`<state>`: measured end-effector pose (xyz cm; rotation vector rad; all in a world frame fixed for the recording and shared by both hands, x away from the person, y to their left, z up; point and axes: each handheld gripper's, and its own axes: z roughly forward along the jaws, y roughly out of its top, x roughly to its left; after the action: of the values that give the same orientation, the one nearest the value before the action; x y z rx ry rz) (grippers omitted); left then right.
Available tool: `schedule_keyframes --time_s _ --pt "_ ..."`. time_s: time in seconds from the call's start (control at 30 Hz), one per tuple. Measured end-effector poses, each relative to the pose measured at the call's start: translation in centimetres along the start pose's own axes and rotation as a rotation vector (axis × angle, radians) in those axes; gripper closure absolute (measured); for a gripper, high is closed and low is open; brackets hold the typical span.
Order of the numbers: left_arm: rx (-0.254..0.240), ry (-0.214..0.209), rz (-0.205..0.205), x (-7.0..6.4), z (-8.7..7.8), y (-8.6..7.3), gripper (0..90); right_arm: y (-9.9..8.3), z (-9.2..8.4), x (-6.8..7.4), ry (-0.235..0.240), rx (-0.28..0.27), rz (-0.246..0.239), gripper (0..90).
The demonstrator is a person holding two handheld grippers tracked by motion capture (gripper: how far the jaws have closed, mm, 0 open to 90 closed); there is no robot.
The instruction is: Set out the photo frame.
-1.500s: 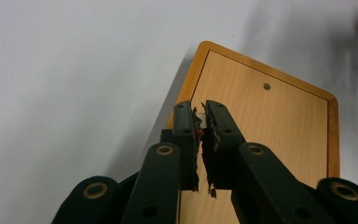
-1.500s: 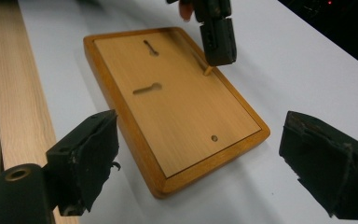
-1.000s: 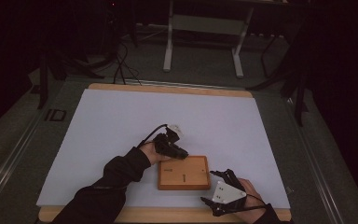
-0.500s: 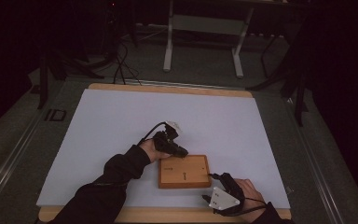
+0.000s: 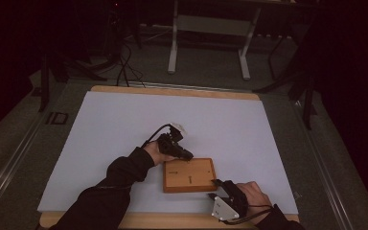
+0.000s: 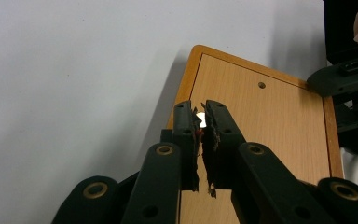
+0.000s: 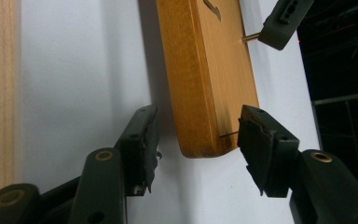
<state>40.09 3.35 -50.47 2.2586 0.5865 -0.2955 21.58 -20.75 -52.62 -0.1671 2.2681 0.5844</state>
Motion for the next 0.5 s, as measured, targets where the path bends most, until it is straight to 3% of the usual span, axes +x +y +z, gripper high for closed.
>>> schedule_keyframes --time_s 0.13,0.33,0.5 --pt "0.002 -0.003 0.005 0.0 0.0 0.0 84.3 0.1 0.2 0.7 -0.031 0.011 -0.084 52.4" --pt "0.005 -0.007 0.006 0.1 0.0 0.0 84.2 0.3 0.6 2.3 -0.169 0.038 -0.268 65.3" --pt "0.014 0.005 0.025 -0.2 0.0 0.1 84.1 0.2 1.0 3.2 -0.216 0.049 -0.367 66.6"
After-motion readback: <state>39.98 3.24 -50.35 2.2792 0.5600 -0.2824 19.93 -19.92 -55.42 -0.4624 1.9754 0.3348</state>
